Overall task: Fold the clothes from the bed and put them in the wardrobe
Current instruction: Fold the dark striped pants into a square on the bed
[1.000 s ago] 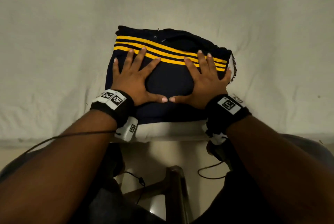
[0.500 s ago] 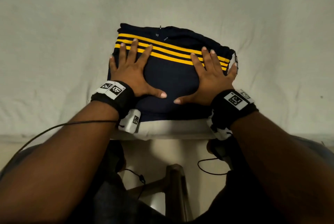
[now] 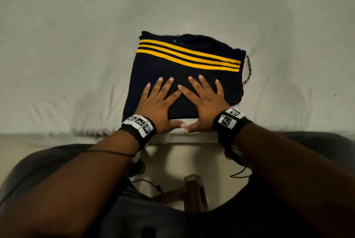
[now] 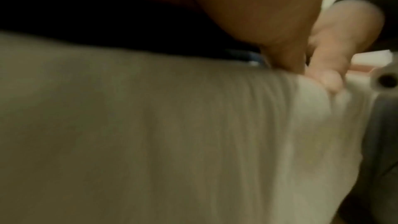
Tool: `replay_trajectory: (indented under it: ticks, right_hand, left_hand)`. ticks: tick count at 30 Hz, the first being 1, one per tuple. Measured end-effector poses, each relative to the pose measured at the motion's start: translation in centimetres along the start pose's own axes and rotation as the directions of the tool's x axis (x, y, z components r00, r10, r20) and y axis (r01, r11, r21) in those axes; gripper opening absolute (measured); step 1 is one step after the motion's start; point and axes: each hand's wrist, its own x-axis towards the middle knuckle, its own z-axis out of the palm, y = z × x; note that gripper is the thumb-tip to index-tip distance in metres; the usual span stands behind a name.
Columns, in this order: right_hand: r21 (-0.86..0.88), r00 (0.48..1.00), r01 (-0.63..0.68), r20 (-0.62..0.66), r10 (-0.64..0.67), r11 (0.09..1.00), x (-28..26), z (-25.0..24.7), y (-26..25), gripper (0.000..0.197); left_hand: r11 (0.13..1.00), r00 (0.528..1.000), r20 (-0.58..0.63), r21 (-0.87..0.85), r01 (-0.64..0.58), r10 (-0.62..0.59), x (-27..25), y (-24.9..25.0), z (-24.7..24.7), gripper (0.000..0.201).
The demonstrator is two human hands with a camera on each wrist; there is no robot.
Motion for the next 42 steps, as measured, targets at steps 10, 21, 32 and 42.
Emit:
replay_trajectory:
  ticks: [10, 21, 32, 42]
  right_hand:
    - [0.012, 0.937, -0.341, -0.076, 0.340, 0.940, -5.0, 0.2, -0.2, 0.120]
    - [0.532, 0.851, -0.397, -0.094, 0.517, 0.748, -7.4, -0.3, 1.9, 0.117]
    - [0.415, 0.871, -0.357, -0.175, 0.458, 0.837, -6.8, 0.6, 1.9, 0.095]
    - [0.389, 0.836, -0.283, -0.349, 0.425, 0.876, -6.9, -3.4, 2.3, 0.051]
  left_hand:
    - [0.930, 0.948, -0.013, -0.197, 0.310, -0.319, -7.7, -3.3, 1.3, 0.107]
    - [0.765, 0.925, 0.041, -0.548, 0.338, -0.379, -9.6, -6.8, 0.6, 0.113]
    - [0.895, 0.957, -0.048, -0.368, 0.250, -0.287, -7.9, -6.0, -0.1, 0.072]
    - [0.818, 0.750, -0.535, -0.575, 0.014, -0.389, -7.9, -6.4, -3.8, 0.037]
